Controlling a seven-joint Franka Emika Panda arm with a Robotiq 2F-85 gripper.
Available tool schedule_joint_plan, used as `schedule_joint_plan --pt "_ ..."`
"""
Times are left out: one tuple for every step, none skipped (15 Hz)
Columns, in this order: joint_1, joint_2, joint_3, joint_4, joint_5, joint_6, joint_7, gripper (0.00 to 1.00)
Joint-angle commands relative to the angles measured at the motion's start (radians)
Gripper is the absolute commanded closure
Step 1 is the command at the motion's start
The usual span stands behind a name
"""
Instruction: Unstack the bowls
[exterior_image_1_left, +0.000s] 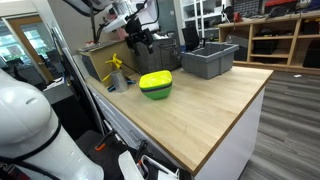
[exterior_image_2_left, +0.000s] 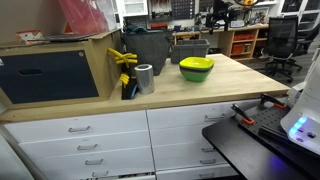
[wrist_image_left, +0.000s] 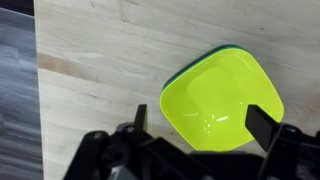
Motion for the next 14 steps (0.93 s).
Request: schedule_joint_plan --pt "-0.016 0.119 -0.006 0.123 -0.005 -0.058 0.086 0.00" --pt "-0.018 0.142 -0.007 0.140 -0.012 -0.063 0.113 0.00" --pt "-0.020 0.171 -0.010 0.153 -0.019 -0.059 0.137 0.00" --pt "-0.020 0.196 -0.013 0.165 -0.026 -0.058 0.160 0.00" --pt "-0.020 0.219 -0.017 0.173 -0.032 -0.051 0.180 0.00" --pt "-0.019 0.242 -0.021 0.183 -0.036 -0.049 0.196 0.00" --pt "-0.018 0.264 -0.026 0.192 -0.041 -0.045 0.211 0.00" --pt "-0.017 0.284 -0.032 0.202 -0.046 -0.042 0.221 0.00" --pt "-0.016 0.305 -0.039 0.214 -0.053 -0.043 0.231 0.00" --pt "-0.014 0.323 -0.046 0.223 -0.056 -0.041 0.238 0.00" --pt "-0.013 0.340 -0.053 0.234 -0.066 -0.041 0.245 0.00" --pt "-0.012 0.356 -0.061 0.241 -0.076 -0.038 0.252 0.00" --pt "-0.010 0.369 -0.068 0.249 -0.087 -0.039 0.261 0.00" --pt "-0.009 0.383 -0.075 0.254 -0.092 -0.039 0.264 0.00"
